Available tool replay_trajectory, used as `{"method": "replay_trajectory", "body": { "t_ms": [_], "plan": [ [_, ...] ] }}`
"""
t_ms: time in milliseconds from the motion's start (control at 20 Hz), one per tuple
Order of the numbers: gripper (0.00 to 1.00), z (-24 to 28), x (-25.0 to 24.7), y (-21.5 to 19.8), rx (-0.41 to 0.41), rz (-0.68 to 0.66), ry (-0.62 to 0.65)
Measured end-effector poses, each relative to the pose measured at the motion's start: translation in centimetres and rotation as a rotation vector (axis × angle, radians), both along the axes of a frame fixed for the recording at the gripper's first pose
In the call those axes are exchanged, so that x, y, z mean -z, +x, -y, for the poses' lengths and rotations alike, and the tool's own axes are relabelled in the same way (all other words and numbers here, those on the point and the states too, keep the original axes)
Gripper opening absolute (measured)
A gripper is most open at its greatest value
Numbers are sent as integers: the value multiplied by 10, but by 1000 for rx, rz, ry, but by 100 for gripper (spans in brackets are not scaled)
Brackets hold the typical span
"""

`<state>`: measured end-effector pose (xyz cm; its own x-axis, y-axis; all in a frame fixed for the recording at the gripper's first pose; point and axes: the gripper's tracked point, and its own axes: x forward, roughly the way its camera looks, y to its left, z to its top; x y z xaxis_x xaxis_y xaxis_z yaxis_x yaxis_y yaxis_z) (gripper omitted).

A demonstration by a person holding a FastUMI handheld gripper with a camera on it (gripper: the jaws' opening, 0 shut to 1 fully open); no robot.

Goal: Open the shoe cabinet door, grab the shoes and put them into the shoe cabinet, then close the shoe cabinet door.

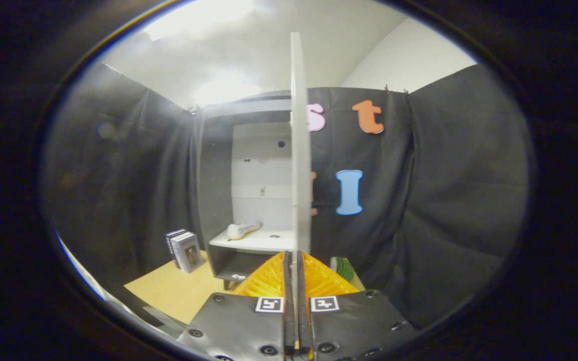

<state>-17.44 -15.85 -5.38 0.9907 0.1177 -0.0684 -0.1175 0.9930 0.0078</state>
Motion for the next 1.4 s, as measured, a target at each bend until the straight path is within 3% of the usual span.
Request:
{"method": "replay_trajectory", "body": {
  "t_ms": [50, 400, 650, 1050, 1400],
  "plan": [
    [5, -17, 11, -1, -26, -11, 11],
    [7, -93, 132, 26, -14, -191, 82],
    [5, -132, 228, 44, 25, -289, 84],
    [39, -148, 387, 66, 110, -558, 21],
    [37, -151, 479, 89, 140, -737, -1]
  ]
}}
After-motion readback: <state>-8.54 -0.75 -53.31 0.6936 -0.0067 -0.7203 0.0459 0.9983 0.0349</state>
